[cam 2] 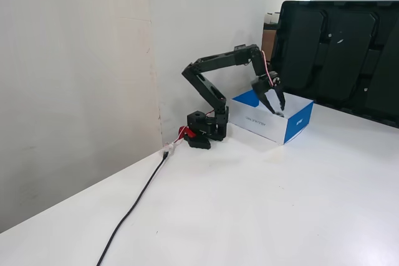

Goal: Pick the gray block and keep it in the box.

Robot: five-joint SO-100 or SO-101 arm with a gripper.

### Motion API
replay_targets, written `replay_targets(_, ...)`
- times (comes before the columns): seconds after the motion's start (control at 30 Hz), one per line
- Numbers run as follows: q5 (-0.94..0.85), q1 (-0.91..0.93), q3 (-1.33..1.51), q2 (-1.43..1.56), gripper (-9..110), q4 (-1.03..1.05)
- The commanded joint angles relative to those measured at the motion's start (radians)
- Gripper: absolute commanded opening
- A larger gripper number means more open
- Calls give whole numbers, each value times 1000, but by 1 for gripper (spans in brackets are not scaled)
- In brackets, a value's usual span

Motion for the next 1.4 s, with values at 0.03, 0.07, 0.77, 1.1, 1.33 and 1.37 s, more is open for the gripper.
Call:
replay_targets(0.03, -12, 164, -87, 17, 0, -14)
replay_targets(0.07, -12, 213, -87, 23, 0, -31)
replay_targets(0.77, -15, 578, 535, 61, 0, -948)
replay_targets(1.1, -75, 541, 897, 617, 0, -919)
replay_targets(1.33, -143, 509, 1135, 1295, 0, -618)
replay_targets(1.37, -143, 514, 1137, 1296, 0, -614)
